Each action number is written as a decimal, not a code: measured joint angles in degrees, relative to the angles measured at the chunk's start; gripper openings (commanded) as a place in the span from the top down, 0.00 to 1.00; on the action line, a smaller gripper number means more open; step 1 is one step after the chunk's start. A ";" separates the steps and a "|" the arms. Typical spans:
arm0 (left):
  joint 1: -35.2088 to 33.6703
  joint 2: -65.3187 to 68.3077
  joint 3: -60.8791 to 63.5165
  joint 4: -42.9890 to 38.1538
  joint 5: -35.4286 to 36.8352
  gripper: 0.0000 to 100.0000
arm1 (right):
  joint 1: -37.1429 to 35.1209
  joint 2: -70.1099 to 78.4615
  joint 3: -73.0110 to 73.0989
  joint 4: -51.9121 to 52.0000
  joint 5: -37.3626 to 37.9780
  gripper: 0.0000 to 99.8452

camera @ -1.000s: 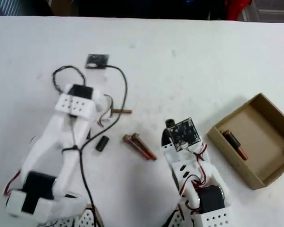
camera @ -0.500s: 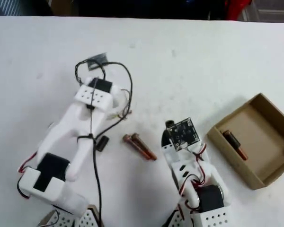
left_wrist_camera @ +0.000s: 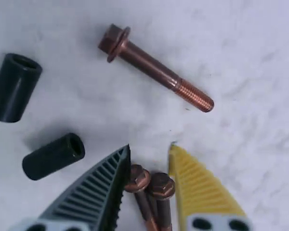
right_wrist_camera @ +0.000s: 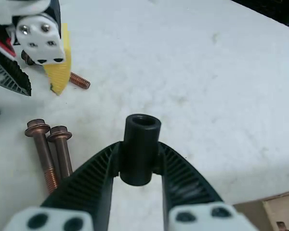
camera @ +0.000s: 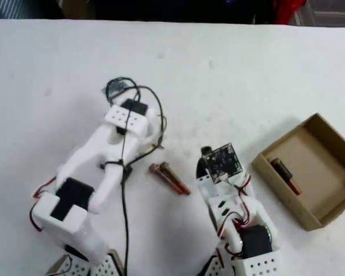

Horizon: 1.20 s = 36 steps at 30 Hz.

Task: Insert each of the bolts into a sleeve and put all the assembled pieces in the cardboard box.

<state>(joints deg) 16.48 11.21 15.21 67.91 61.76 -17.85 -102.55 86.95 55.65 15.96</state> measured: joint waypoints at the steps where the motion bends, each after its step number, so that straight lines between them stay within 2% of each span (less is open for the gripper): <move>1: 0.09 0.00 0.00 0.00 0.62 0.56 | 0.00 0.00 0.00 0.00 0.00 0.98; 9: 1.14 0.00 0.00 -0.26 5.10 0.61 | 0.00 0.00 0.00 0.00 0.00 0.98; 15: 0.35 2.02 0.00 -4.40 8.35 0.64 | 0.00 0.00 0.00 0.00 0.00 0.98; 36: -2.55 6.33 0.00 -9.23 8.88 0.64 | 0.00 0.00 0.26 0.00 0.00 0.98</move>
<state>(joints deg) 13.93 17.54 15.21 58.68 70.64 -17.85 -102.55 87.21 55.65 15.96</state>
